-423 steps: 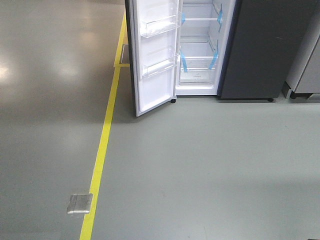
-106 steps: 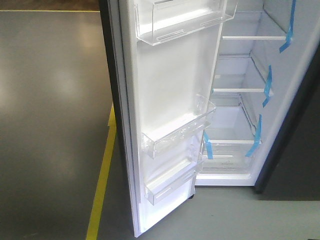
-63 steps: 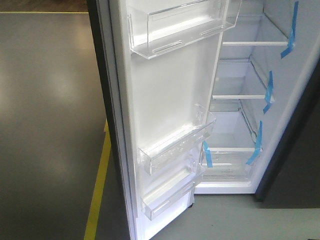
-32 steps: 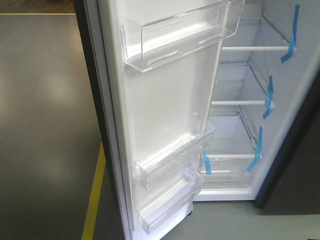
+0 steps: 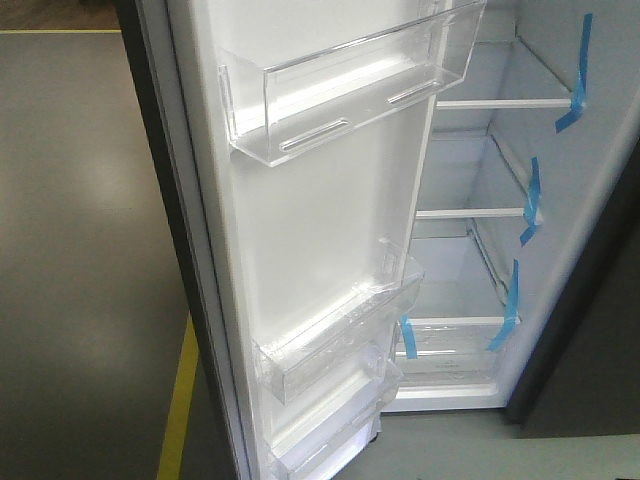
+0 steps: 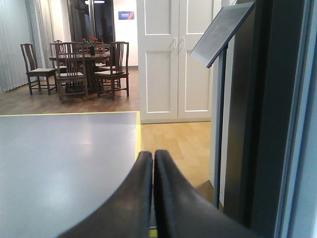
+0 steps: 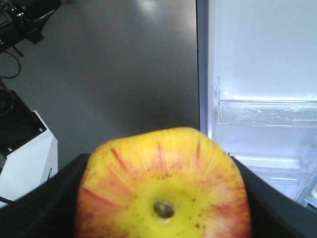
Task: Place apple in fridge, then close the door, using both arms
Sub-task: 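Drive closer to the fridge door bins, apple held in right gripper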
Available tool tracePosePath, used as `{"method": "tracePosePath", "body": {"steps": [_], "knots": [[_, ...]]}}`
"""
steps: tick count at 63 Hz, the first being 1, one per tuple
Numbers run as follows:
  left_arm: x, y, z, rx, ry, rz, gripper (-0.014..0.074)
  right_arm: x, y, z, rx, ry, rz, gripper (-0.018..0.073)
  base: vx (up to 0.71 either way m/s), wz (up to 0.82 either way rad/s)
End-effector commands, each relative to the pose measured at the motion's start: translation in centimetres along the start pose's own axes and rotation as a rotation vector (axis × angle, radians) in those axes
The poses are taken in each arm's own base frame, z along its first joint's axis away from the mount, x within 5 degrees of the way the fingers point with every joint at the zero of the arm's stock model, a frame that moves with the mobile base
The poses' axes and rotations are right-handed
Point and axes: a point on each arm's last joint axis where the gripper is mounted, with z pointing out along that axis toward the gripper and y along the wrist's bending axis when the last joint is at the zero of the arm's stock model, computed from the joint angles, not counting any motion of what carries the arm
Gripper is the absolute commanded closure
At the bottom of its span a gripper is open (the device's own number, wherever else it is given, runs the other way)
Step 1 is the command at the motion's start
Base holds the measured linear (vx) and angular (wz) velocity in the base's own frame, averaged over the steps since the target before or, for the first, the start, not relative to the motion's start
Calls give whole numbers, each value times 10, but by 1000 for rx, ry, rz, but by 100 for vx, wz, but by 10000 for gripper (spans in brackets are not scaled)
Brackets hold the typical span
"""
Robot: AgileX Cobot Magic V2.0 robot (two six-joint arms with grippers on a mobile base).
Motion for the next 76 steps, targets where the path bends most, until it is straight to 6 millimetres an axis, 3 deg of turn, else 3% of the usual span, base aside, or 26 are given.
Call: {"method": "tracePosePath", "body": {"steps": [1, 76], "knots": [[0, -1, -1, 12, -65, -14, 603, -13, 2, -4, -5, -81, 11, 162, 4, -3], [0, -1, -1, 12, -65, -14, 603, -13, 2, -4, -5, -81, 11, 162, 3, 0]]}}
